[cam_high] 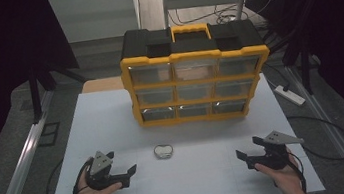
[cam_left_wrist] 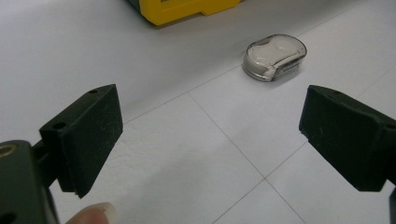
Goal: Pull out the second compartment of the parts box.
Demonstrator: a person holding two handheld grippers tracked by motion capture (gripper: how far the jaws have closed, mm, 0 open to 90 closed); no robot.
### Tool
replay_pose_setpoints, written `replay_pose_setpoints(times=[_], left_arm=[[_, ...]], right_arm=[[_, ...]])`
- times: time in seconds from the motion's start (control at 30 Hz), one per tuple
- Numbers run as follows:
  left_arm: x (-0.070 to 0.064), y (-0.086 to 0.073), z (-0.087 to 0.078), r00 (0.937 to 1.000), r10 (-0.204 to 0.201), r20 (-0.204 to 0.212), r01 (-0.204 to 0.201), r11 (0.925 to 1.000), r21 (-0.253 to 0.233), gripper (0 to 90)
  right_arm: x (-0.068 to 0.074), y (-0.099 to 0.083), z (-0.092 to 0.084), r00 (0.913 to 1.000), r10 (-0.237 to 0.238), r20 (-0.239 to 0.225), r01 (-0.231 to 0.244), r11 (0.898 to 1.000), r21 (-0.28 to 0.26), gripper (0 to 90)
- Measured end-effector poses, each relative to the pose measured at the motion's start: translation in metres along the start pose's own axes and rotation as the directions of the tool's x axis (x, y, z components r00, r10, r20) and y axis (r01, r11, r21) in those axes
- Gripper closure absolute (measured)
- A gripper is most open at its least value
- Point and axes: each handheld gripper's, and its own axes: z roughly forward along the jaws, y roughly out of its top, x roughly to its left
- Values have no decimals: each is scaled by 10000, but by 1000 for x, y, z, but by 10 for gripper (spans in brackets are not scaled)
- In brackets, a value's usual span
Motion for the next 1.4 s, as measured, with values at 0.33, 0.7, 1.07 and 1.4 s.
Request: replay_pose_setpoints(times=[0.33,0.7,1.07,1.4], left_arm=[[-3,2,1,10000,48,-17,-49,9999,-106,72],[-2,-2,1,10000,-4,69,4,10000,40,70],[-3,-2,2,9999,2,106,-3,9999,106,67],[-3,-3,0,10000,-11,56,10,10000,97,67]], right_arm=[[17,3,5,9991,-344,-261,341,9994,-116,116],[26,5,9,9984,-528,-219,521,9982,-301,119],[38,7,16,9973,-666,-317,651,9968,-474,118],[48,13,24,9962,-836,-227,820,9947,-623,120]])
